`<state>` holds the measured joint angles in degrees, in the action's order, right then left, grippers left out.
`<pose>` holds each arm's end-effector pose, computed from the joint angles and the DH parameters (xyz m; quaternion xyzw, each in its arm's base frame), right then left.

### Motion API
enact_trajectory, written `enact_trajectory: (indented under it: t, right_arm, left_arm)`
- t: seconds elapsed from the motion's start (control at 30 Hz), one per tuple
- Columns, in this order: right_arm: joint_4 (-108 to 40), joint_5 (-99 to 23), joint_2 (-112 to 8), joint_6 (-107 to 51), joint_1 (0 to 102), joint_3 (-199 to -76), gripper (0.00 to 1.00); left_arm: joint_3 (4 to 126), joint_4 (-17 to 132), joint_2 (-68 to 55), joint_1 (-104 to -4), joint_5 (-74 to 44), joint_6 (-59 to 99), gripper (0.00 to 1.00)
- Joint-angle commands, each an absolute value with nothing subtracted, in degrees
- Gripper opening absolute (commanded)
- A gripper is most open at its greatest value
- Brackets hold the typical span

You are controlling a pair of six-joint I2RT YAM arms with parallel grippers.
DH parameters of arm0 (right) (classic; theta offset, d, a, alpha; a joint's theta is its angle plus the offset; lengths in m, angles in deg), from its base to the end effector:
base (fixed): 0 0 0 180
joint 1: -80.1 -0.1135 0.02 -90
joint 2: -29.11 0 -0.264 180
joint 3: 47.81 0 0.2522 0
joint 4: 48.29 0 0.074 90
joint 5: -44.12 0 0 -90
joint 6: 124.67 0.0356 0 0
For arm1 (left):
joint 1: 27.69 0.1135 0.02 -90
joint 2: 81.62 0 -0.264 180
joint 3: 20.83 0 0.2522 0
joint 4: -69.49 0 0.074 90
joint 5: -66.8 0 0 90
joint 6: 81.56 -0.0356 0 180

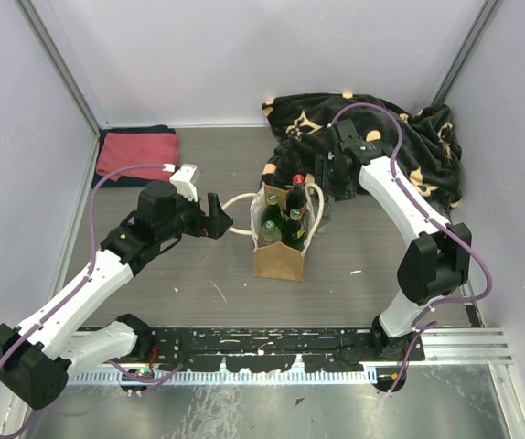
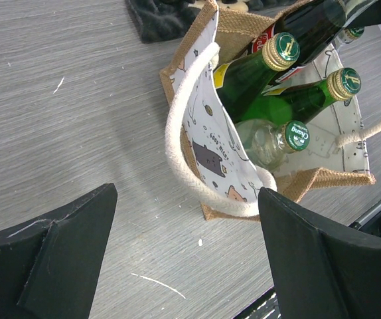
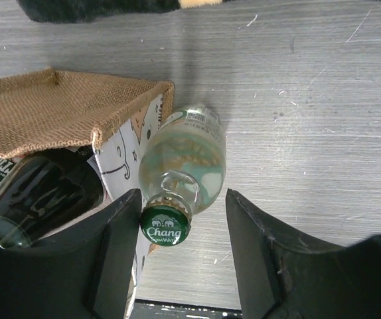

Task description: Place the beverage into the canvas bag

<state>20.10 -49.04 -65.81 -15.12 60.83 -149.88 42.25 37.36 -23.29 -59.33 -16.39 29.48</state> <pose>0.3269 0.1122 0.3119 0.0092 0.9683 0.0573 0.2430 0.1935 -0.1242 0.3088 0.1095 0.8464 -0.2756 0.4424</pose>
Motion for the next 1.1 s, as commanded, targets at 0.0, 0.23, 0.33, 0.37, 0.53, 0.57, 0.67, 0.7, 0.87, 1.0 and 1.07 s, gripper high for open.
enact_trajectory:
  t: [0.0, 0.23, 0.33, 0.37, 0.53, 0.57, 0.67, 0.7, 0.87, 1.0, 1.07]
  right_arm:
    - [22.88, -48.02, -65.97, -17.35, 60.69, -151.77, 0.58]
    - [24.99, -47.99, -67.64, -17.96, 60.72, -153.39, 0.54]
    - [26.48, -48.37, -68.37, -18.52, 60.65, -154.60, 0.53]
    - [26.90, -48.54, -68.49, -18.70, 60.59, -154.90, 0.53]
    - [28.57, -49.04, -68.96, -19.17, 60.59, -156.05, 0.49]
    - [28.84, -49.12, -68.98, -19.23, 60.63, -156.05, 0.48]
    - [29.36, -49.27, -69.03, -19.37, 60.50, -155.82, 0.47]
    - [29.63, -49.43, -69.06, -19.44, 60.42, -155.71, 0.47]
    - [30.64, -49.61, -69.16, -19.72, 59.87, -155.16, 0.47]
    - [30.77, -50.08, -69.24, -19.94, 59.62, -154.54, 0.46]
    - [30.71, -50.43, -69.39, -19.97, 59.45, -154.11, 0.44]
  left_arm:
    - [41.69, 37.19, -24.32, -59.24, -15.64, 28.83, 0.94]
    - [41.63, 37.19, -24.55, -59.24, -15.64, 28.85, 0.94]
    - [41.58, 37.18, -24.46, -59.24, -15.56, 28.78, 0.94]
    - [41.69, 37.19, -24.41, -59.24, -15.55, 28.79, 0.94]
    - [41.64, 37.36, -24.37, -59.24, -15.38, 28.93, 0.94]
    - [41.63, 37.36, -24.42, -59.24, -15.30, 28.97, 0.94]
    - [41.54, 37.23, -24.55, -59.23, -15.35, 28.86, 0.94]
    - [41.54, 37.27, -24.56, -59.24, -15.33, 28.86, 0.94]
    - [41.61, 37.15, -24.63, -59.24, -15.38, 28.75, 0.94]
    - [41.62, 37.17, -24.51, -59.24, -15.37, 28.88, 0.94]
    - [41.50, 37.14, -24.67, -59.24, -15.34, 28.84, 0.94]
